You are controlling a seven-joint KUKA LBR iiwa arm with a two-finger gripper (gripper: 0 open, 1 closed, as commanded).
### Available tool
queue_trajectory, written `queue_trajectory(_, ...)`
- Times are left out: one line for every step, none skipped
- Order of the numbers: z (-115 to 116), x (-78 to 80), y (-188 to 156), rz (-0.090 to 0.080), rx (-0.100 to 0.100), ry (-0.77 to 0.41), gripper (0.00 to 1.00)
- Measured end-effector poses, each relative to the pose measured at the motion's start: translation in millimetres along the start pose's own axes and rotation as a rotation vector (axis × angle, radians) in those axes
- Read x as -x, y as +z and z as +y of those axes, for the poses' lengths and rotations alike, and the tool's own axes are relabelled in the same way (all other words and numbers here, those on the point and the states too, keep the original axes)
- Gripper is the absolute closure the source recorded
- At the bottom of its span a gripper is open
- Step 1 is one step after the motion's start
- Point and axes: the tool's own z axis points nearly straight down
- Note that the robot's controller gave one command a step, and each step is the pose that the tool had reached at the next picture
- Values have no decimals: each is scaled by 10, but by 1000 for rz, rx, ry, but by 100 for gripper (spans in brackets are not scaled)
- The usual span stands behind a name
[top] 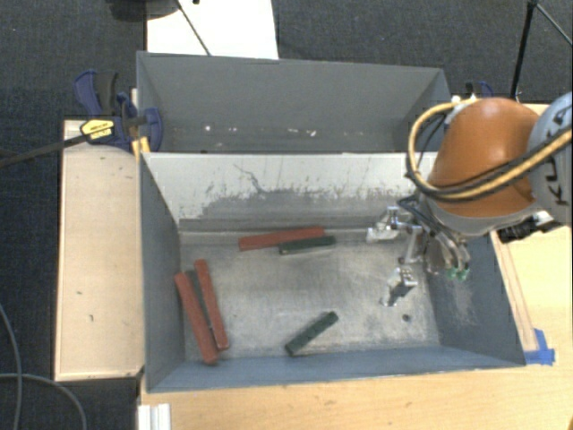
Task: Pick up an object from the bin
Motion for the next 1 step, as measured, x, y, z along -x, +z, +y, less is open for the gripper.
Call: queue_trajectory(0, 0, 0, 0, 0, 0, 0)
